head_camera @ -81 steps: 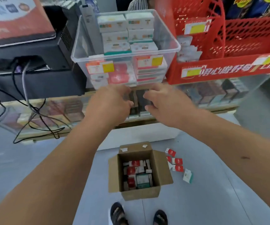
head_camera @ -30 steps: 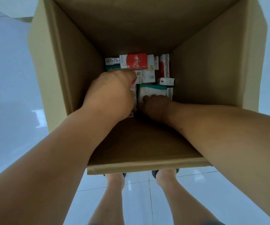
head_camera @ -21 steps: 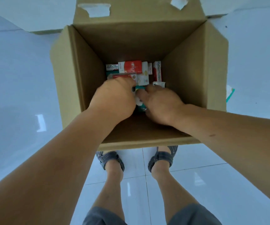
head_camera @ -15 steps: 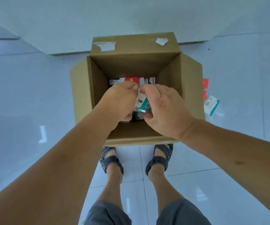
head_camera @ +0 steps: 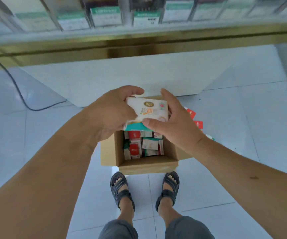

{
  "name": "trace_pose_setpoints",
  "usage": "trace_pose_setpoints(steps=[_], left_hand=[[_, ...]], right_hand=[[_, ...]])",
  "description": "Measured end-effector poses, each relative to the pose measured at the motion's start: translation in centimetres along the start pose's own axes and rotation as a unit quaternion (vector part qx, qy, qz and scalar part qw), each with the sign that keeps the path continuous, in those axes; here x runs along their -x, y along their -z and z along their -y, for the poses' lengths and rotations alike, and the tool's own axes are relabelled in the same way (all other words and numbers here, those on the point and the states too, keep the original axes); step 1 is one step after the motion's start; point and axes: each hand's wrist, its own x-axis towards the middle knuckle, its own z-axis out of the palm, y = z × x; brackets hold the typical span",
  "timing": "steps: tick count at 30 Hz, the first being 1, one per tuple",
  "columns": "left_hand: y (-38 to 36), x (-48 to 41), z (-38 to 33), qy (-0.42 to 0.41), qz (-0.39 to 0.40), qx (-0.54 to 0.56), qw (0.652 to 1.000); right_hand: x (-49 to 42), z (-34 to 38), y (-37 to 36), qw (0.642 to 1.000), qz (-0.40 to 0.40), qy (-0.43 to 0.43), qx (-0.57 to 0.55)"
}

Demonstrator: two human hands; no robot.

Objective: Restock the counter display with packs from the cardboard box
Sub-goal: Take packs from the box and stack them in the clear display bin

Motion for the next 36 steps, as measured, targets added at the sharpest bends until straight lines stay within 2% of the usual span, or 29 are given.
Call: trace_pose_setpoints(steps=[3,8,13,20,22,25,27,28,29,31,33,34,36], left_hand=[[1.0,3.9,-3.3,0.002,0.041,0.015,0.999],[1.9,11.0,-10.5,-0.050,0.067,-0.088,0.993],[2.6,17.5,-17.5,-0.082,0.050,-0.160,0.982],[3.2,24.5,-24.9,-0.121,0.008,-0.159,0.980],[3.8,25.9,-26.7,-0.136,0.015,-0.152,0.979],[5.0,27.8,-29.1,-0.174,0.032,-0.125,0.976],[5.8,29.0,-30.9,-0.203,0.031,-0.111,0.972],[6.2,29.5,-31.9,-0.214,0.027,-0.106,0.971],[6.5,30.1,-32.7,-0.222,0.023,-0.102,0.969],[6.9,31.2,-34.3,-0.236,0.015,-0.099,0.967],[6.8,31.9,-35.7,-0.251,0.001,-0.090,0.964],[6.6,32.2,-36.2,-0.254,-0.007,-0.079,0.964],[6.2,32.2,-37.0,-0.253,-0.027,-0.056,0.965]], right_hand=[[2.0,5.3,1.4,0.998,-0.033,0.021,-0.043],[6.7,13.8,3.6,0.994,-0.058,0.060,-0.066],[10.8,21.2,5.0,0.988,-0.087,0.103,-0.075],[14.4,29.9,6.2,0.976,-0.109,0.165,-0.086],[15.3,32.3,6.6,0.973,-0.117,0.187,-0.071],[16.3,35.6,7.1,0.958,-0.139,0.252,0.014],[16.7,37.9,7.8,0.923,-0.174,0.306,0.155],[16.9,39.1,8.1,0.890,-0.195,0.327,0.252],[17.2,40.3,8.4,0.845,-0.211,0.349,0.347],[17.4,42.5,9.0,0.729,-0.237,0.400,0.503],[17.1,44.0,9.2,0.626,-0.259,0.428,0.598],[16.6,44.5,9.4,0.594,-0.266,0.432,0.625],[15.6,45.2,9.7,0.565,-0.269,0.439,0.645]])
